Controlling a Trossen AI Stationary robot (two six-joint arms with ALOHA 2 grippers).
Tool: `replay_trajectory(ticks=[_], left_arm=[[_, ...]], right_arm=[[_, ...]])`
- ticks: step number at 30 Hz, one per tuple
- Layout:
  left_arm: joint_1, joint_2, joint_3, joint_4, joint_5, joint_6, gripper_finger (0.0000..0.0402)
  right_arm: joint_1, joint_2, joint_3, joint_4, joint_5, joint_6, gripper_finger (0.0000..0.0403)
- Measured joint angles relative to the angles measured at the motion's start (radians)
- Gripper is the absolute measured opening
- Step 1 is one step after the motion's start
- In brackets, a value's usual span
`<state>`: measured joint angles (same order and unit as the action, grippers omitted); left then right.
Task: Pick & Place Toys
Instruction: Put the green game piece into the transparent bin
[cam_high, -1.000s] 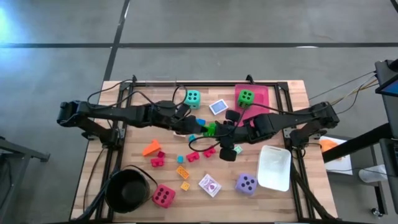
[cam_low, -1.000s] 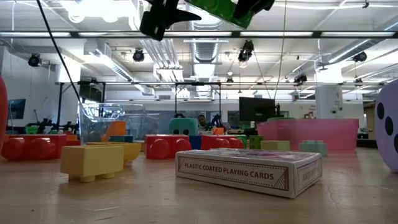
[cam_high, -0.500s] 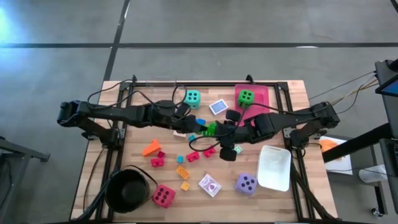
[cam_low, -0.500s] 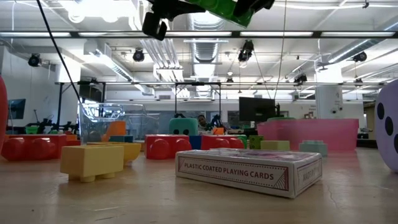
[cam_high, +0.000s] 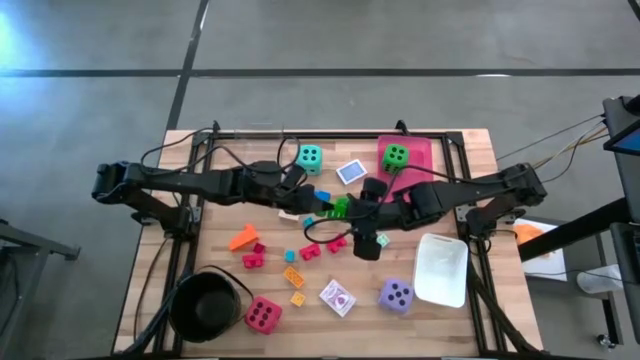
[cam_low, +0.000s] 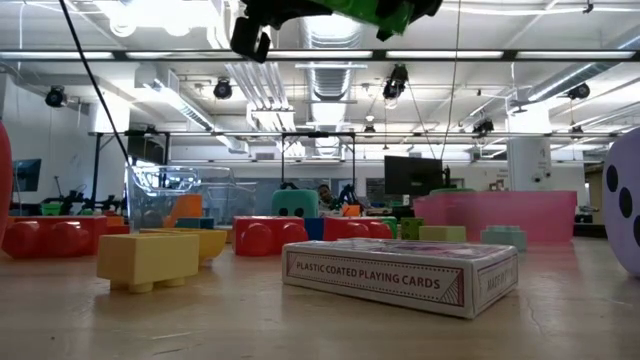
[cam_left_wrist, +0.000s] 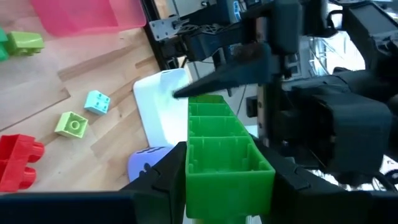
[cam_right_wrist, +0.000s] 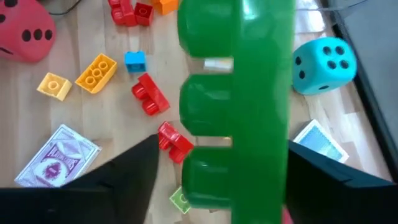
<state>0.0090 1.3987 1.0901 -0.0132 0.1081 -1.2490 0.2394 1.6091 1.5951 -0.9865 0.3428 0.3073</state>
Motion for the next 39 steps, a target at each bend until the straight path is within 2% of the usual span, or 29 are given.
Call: replay_trajectory(ticks=[3,6,13,20,29,33,39], left_arm=[[0.0,-0.001,0.0,-0.006,0.001,0.022,0.0137],[0.002,-0.006,0.0,-0.009,0.009,0.038,0.0137],[0.034,-0.023,0.0,-0.034,0.053,0.068,0.0137],[0.101,-0.099,0.0,-0.134,0.068,0.135,0.0137],[0.25,-0.225,0.0,-0.364,0.051,0.218,0.0137],[0.351,-0.265,0.0,-0.493,0.041,0.238,0.0137],[0.507,-0.283,0.036,-0.703,0.045,0.366,0.0137]], right_arm=[[0.0,-0.002,0.0,-0.005,0.0,0.004,0.0337],[0.0,-0.004,0.0,-0.006,0.007,0.022,0.0358],[0.0,-0.025,0.0,-0.013,0.052,0.039,0.0365],[0.0,-0.065,0.0,-0.065,0.111,0.116,0.0366],[0.0,-0.132,0.0,-0.116,0.133,0.196,0.0366],[0.001,-0.147,0.0,-0.138,0.135,0.202,0.0366],[0.001,-0.152,-0.003,-0.143,0.139,0.21,0.0366]])
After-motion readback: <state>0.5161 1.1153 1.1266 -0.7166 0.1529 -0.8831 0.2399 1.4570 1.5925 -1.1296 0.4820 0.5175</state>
